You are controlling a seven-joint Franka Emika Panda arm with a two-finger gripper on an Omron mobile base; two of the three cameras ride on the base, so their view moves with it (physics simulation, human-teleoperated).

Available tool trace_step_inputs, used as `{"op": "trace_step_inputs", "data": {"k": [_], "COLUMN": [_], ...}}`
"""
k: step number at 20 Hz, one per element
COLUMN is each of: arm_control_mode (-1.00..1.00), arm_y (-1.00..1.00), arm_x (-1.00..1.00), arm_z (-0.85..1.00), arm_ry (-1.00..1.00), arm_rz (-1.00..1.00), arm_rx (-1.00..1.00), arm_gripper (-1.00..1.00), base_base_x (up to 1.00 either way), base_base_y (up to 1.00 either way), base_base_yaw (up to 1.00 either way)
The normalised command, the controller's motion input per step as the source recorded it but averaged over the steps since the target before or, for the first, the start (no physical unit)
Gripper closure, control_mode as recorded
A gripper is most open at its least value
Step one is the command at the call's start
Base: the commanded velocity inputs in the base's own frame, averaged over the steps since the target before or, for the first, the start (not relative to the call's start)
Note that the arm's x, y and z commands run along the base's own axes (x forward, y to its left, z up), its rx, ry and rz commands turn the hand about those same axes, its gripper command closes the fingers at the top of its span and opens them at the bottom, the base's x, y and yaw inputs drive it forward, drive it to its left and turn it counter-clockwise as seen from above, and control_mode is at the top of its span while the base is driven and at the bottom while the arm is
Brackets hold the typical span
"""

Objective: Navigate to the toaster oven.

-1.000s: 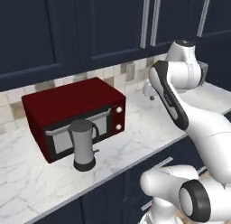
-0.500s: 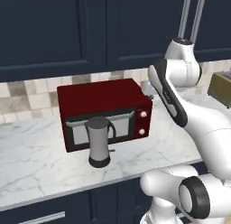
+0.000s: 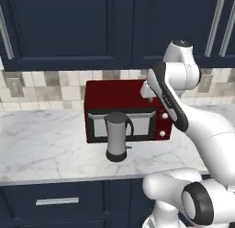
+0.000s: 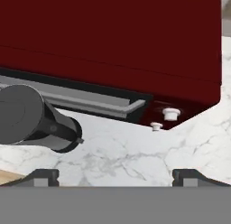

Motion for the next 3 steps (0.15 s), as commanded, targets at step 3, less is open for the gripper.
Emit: {"op": "trace_step_inputs", "data": {"k": [3], "arm_control_mode": [1.0], "arm_y": [0.0], "arm_x": [0.0], "arm_z": [0.0], "arm_ry": [0.0], "arm_rz": [0.0], "arm_rx": [0.0], "arm_gripper": [-1.0], "base_base_x": [0.52], "base_base_y": [-0.34], "base_base_yaw": [0.24]}}
